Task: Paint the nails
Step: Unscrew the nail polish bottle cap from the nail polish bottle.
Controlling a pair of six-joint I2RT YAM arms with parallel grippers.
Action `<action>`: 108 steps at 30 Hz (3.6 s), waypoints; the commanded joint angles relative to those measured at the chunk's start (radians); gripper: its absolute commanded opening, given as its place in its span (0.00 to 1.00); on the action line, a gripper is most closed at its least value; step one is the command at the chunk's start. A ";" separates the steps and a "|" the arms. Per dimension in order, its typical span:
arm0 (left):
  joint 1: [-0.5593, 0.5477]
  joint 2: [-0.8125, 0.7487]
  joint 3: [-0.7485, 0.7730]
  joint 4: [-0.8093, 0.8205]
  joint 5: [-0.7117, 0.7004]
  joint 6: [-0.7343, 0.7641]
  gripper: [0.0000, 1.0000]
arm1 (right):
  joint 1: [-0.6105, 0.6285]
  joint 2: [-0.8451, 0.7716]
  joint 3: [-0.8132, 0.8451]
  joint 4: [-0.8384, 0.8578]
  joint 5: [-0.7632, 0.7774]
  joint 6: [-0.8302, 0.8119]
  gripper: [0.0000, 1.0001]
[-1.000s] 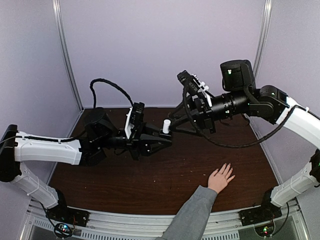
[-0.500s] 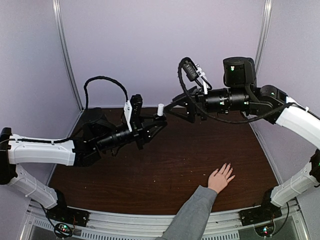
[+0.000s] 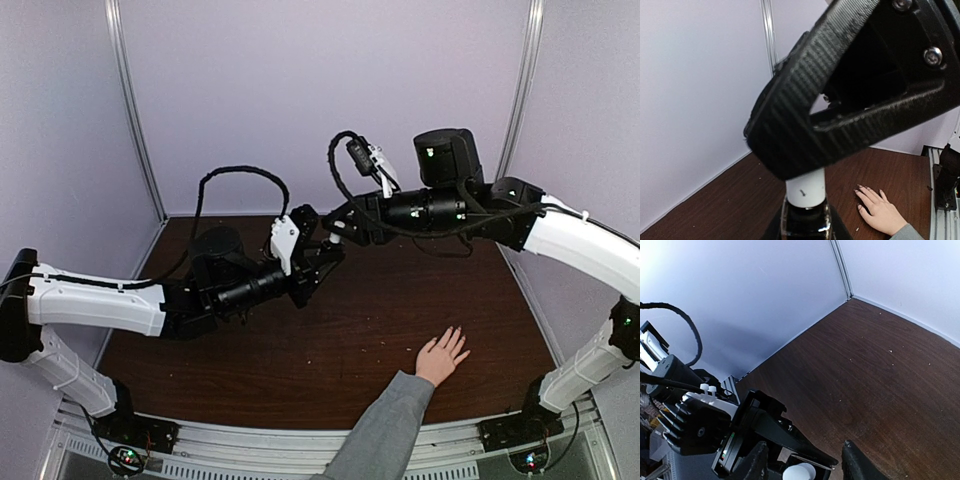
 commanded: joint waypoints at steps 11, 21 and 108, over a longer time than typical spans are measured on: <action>-0.017 0.017 0.044 0.050 -0.077 0.070 0.00 | 0.009 0.005 -0.037 0.049 -0.005 0.014 0.20; -0.018 -0.026 0.044 0.008 0.173 0.052 0.00 | 0.009 -0.027 -0.023 0.030 -0.063 -0.122 0.11; 0.042 0.001 0.035 0.023 -0.020 -0.030 0.00 | 0.000 -0.008 0.002 -0.007 0.109 0.013 0.47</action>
